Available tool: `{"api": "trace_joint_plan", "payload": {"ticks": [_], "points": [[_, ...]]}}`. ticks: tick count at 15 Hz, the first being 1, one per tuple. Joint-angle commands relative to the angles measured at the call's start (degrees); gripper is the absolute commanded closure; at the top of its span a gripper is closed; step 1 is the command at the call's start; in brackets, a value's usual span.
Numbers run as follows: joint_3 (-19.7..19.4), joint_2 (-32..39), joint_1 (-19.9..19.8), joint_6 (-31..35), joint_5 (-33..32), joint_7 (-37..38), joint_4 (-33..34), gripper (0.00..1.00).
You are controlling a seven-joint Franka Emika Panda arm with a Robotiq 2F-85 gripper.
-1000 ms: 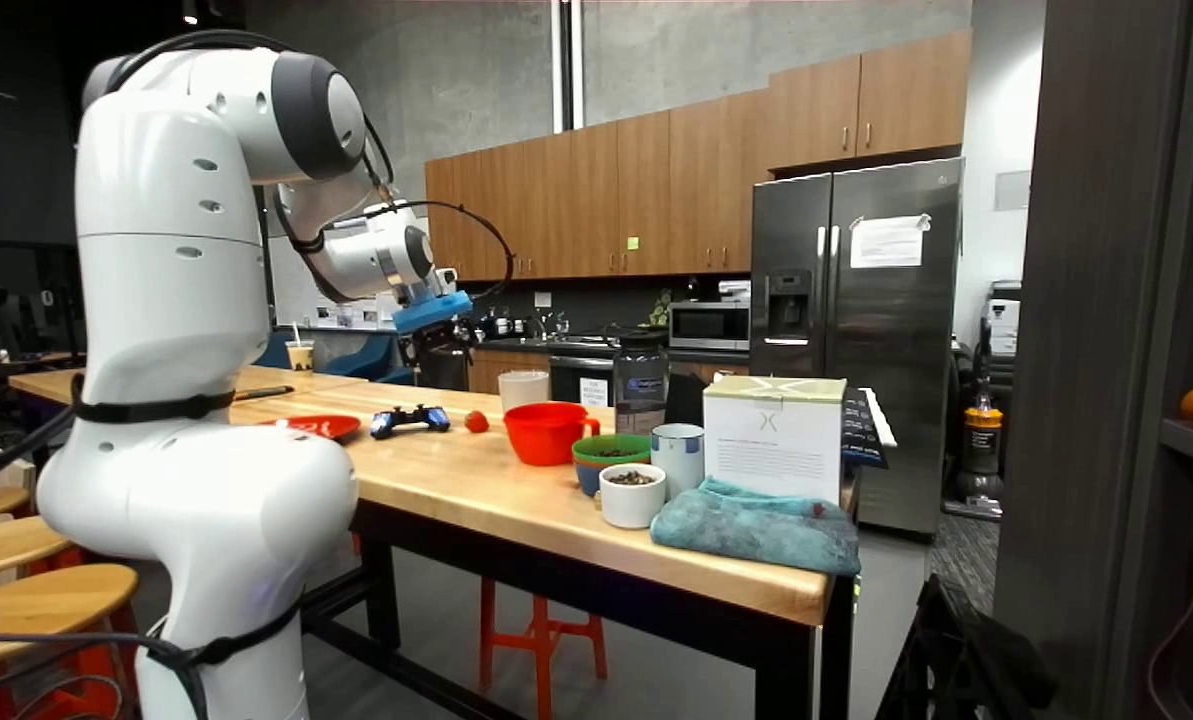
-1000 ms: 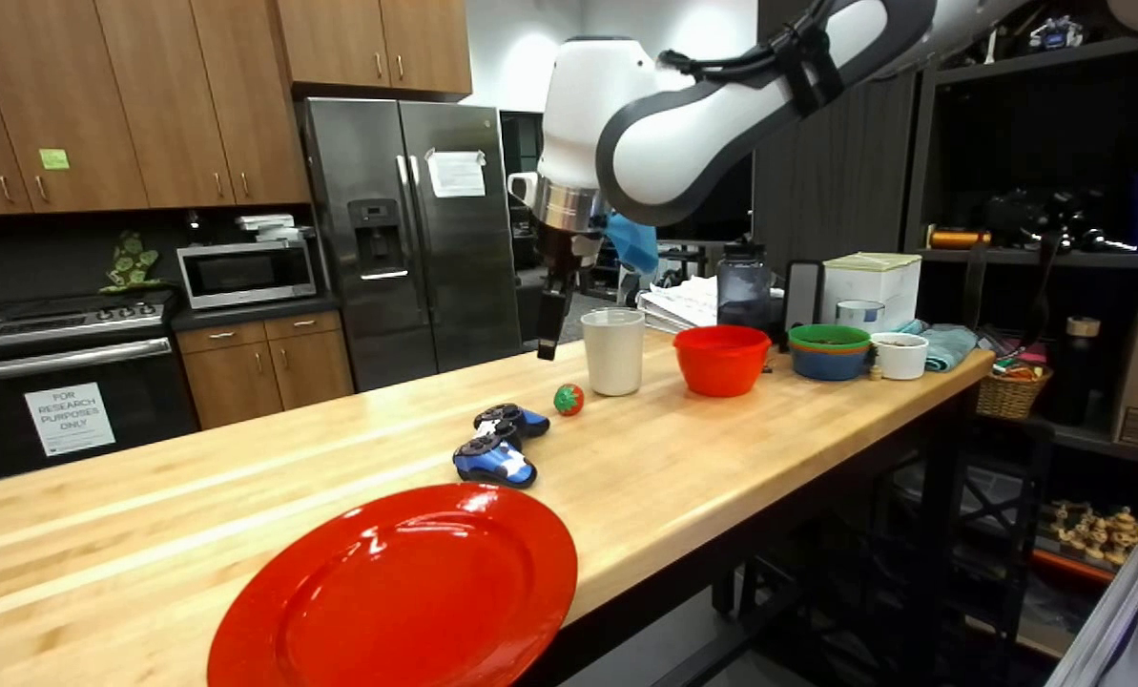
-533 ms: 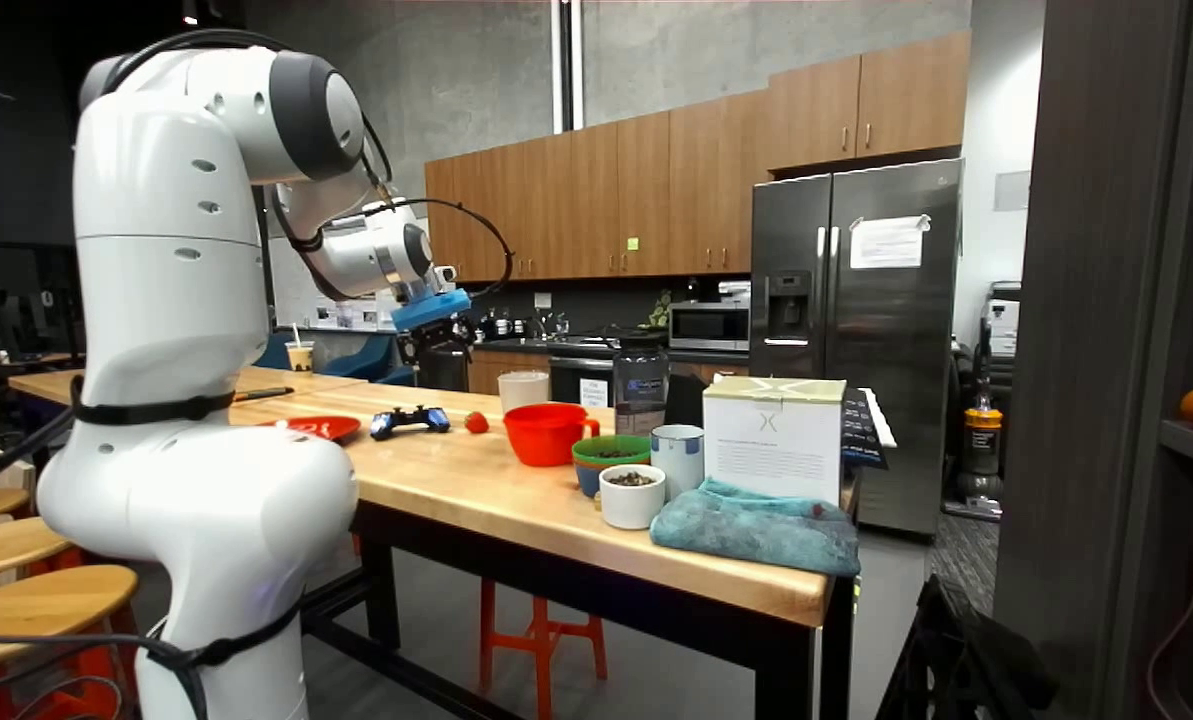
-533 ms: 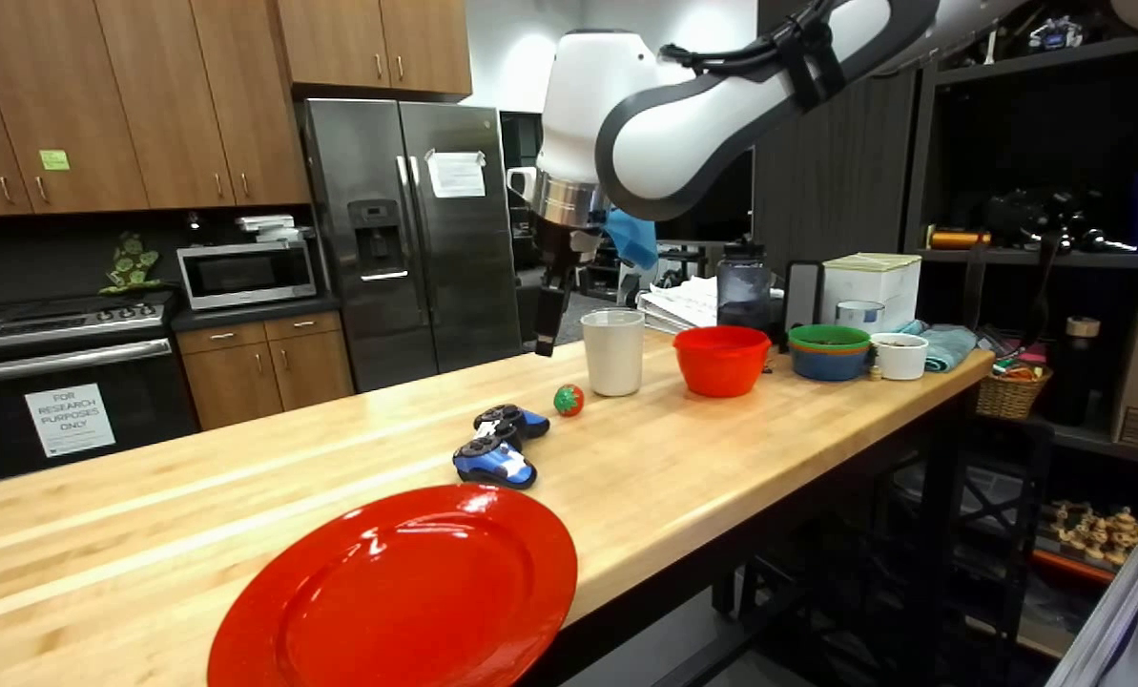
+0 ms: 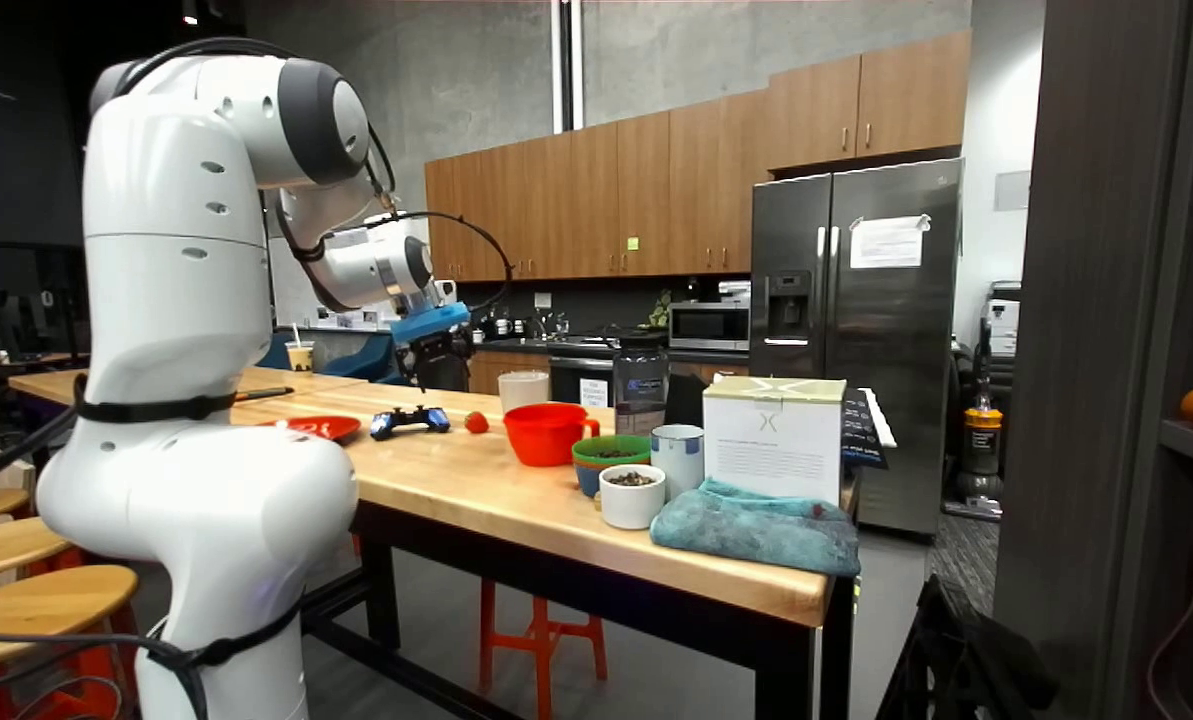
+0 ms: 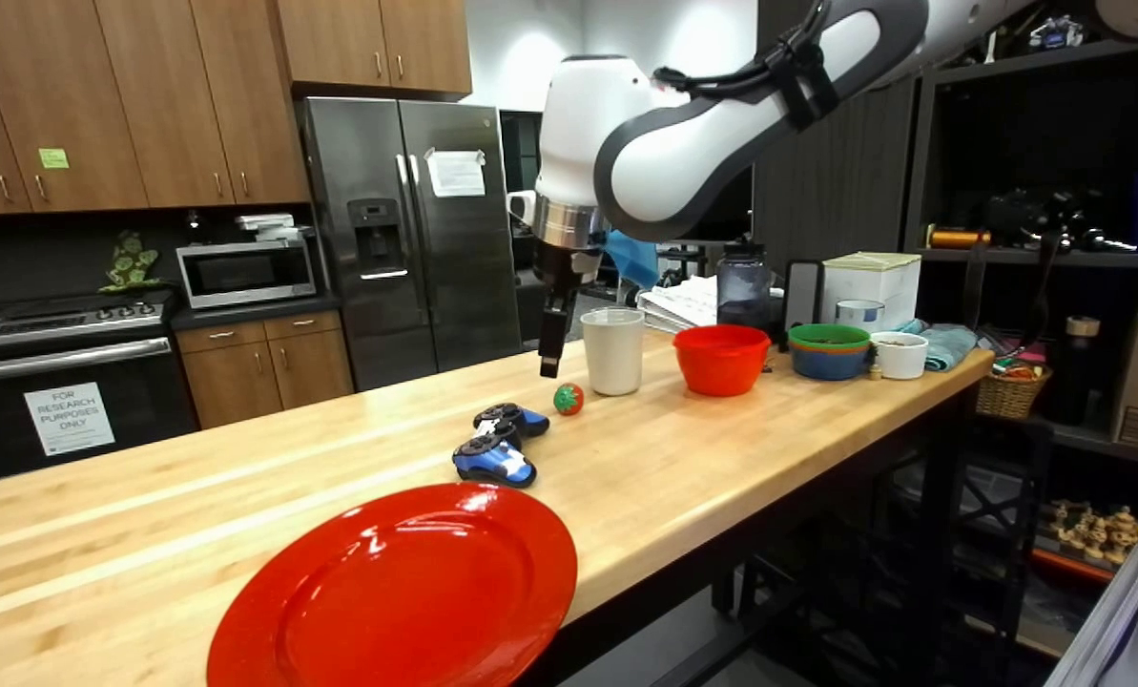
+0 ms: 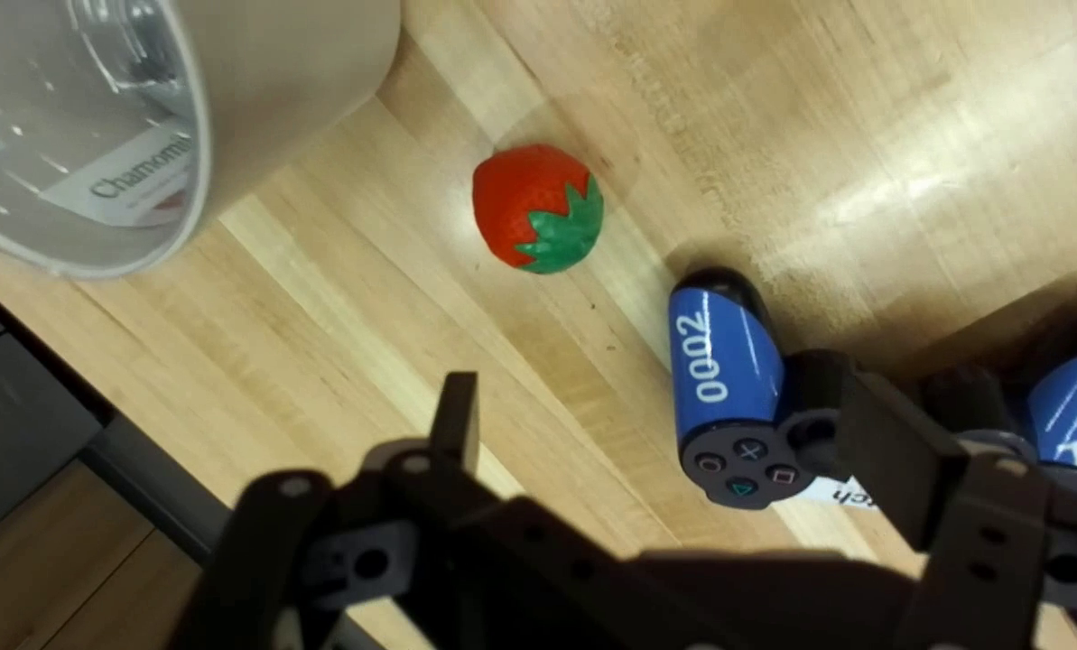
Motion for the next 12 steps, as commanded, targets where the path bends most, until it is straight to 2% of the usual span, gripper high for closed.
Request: {"api": "trace_joint_plan", "payload": {"ticks": [1, 7, 12], "points": [[-0.2, 1.0, 0.0, 1.3, -1.4, 0.4, -1.6, 0.00], [-0.6, 4.0, 0.3, 3.1, -5.3, 1.1, -4.3, 0.00], [-1.9, 5.3, 0.2, 5.4, -12.5, 2.1, -3.9, 0.00]]}}
